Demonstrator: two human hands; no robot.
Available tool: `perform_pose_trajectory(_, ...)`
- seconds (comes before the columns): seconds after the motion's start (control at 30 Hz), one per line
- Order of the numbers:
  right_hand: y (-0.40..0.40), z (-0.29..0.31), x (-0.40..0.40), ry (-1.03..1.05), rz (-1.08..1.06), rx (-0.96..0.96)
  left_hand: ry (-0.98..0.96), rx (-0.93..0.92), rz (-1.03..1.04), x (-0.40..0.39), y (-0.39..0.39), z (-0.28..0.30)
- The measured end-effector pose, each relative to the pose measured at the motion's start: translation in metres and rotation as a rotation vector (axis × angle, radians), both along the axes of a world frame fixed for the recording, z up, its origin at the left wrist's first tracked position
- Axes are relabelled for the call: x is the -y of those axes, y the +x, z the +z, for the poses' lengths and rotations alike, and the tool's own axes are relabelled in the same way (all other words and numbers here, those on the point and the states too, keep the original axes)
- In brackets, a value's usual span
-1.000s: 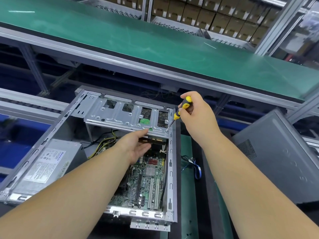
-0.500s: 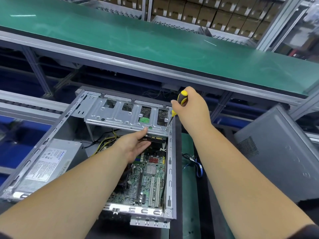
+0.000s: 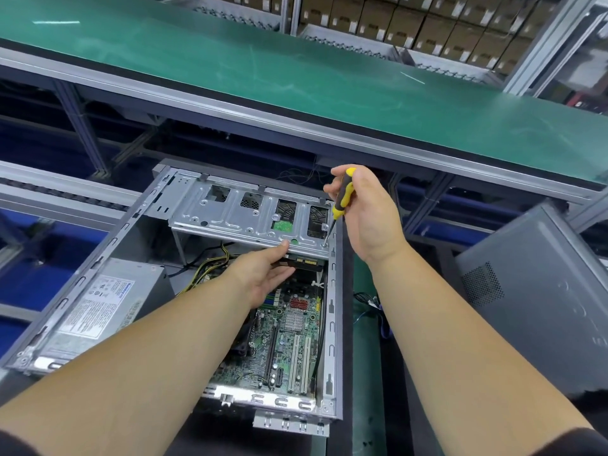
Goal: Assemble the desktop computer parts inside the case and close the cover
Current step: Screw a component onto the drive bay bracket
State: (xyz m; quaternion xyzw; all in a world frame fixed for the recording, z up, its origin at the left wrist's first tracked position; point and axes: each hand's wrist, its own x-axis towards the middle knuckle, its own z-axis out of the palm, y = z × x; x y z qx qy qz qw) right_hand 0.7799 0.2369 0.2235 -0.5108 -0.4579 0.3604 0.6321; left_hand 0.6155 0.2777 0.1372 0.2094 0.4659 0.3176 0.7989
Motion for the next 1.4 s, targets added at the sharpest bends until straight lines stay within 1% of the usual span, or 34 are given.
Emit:
perform_pose_trajectory(0.2,-0.003,-0.002,-0.006,0.003,-0.032,0.003,-0.002,0.004,0.010,-0.002,0.001,-0.004)
perform_pose_trajectory(0.3,-0.003,-0.002,-0.006,0.049,-0.007,-0.102,-0.002,0.009,0.007,-0.003,0.001,-0.006)
perform_pose_trajectory(0.33,-0.002,-0.002,-0.006,0.061,-0.002,-0.104,-0.001,0.009,0.005,-0.003,0.001,-0.006)
perform_pose_trajectory(0.47,-0.002,-0.003,-0.009,0.044,-0.009,-0.008,-0.002,0.014,0.003,-0.004,0.002,-0.008)
perform_pose_trajectory(0.63,-0.004,-0.004,-0.013,0.040,-0.007,0.043,0.000,0.017,0.010,-0.005,0.002,-0.009)
perform_pose_trajectory(0.8,-0.003,-0.006,-0.011,0.071,0.008,-0.054,-0.001,0.021,0.015,-0.005,0.003,-0.010)
perform_pose_trajectory(1.07,-0.006,-0.004,-0.012,0.063,-0.009,0.085,0.004,0.028,0.010,-0.005,0.003,-0.010)
perform_pose_trajectory(1.27,-0.006,-0.005,-0.009,0.075,-0.004,-0.019,0.004,0.029,0.012,-0.004,0.003,-0.010)
perform_pose_trajectory(1.4,-0.003,-0.003,-0.010,0.054,-0.025,0.018,0.005,0.034,0.014,-0.004,0.003,-0.009)
